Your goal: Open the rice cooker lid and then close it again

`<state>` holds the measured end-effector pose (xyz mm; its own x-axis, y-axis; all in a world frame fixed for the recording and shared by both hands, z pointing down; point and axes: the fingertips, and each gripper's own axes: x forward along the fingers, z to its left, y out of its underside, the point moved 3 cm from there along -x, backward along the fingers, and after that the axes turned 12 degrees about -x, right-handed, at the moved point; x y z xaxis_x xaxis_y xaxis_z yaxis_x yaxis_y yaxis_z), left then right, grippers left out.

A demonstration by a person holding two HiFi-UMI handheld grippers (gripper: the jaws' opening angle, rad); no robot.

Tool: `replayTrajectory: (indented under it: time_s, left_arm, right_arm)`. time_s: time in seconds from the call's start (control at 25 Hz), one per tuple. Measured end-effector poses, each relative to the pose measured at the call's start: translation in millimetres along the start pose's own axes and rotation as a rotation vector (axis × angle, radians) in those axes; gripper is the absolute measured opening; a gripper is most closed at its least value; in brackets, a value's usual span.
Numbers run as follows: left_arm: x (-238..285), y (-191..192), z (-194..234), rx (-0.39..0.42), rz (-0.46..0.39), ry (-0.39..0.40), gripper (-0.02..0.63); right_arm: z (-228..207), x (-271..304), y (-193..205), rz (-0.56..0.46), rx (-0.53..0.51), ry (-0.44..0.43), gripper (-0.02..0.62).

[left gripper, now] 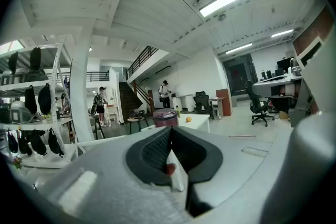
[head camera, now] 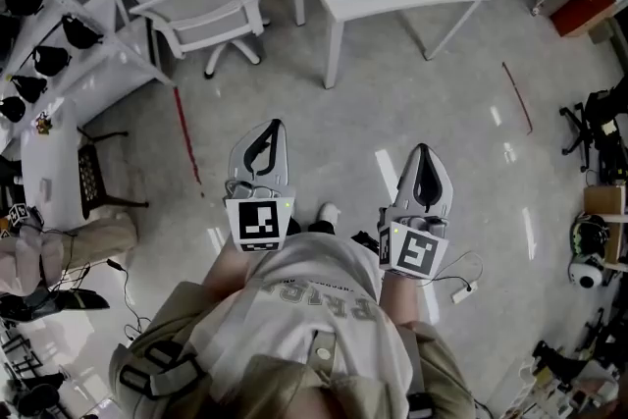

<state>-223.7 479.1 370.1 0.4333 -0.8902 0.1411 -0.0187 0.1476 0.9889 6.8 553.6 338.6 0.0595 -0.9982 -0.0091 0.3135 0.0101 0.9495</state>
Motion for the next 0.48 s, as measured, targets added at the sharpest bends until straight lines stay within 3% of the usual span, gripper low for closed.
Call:
replayTrajectory:
  time_s: [0.28, 0.48]
  left_arm:
    - [7.8, 0.8, -13.2, 0.006, 0.017, -0.009, 0.009]
    - [20.4, 3.5, -27.0, 0.004, 0.026, -0.008, 0.009]
  right_arm:
    - [-13.4, 2.4, 17.0, 0.02, -0.001, -0.021, 0.0]
    - [-29.7, 12.9, 32.9, 0.049, 0.097, -0.035, 0.002]
